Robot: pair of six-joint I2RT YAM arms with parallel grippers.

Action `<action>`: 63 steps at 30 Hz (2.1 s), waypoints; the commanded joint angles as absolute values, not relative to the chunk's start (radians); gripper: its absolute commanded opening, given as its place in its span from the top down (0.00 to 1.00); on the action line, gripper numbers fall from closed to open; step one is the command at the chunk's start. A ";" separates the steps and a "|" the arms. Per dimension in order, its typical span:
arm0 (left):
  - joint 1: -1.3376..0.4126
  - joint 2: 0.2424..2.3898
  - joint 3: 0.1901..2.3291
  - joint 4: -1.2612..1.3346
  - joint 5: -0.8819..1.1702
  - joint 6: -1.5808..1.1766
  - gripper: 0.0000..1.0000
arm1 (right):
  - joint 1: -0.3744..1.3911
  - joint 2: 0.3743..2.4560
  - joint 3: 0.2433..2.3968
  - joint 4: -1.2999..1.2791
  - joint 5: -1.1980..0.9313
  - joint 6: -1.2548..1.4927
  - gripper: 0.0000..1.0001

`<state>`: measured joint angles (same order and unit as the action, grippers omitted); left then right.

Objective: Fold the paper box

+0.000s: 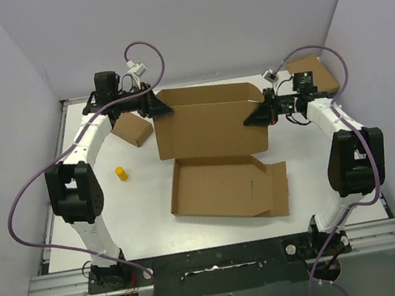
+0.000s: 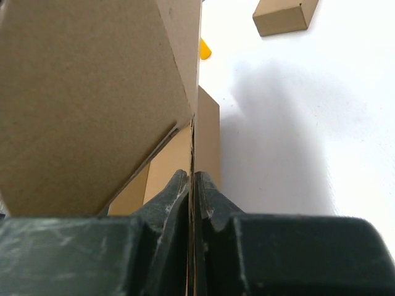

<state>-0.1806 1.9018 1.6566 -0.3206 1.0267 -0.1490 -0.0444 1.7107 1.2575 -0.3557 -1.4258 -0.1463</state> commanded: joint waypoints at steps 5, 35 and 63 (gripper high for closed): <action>-0.189 1.928 1.715 -0.317 1.116 -0.117 0.96 | -0.038 1.674 1.328 -0.446 -1.475 -0.239 1.00; -0.169 1.388 0.977 0.345 0.617 -0.193 1.00 | -0.167 1.672 1.198 -0.595 -0.966 -0.380 0.32; -0.156 1.371 0.931 0.452 0.709 -0.219 1.00 | -0.168 1.754 1.263 -0.583 -0.868 -0.428 0.39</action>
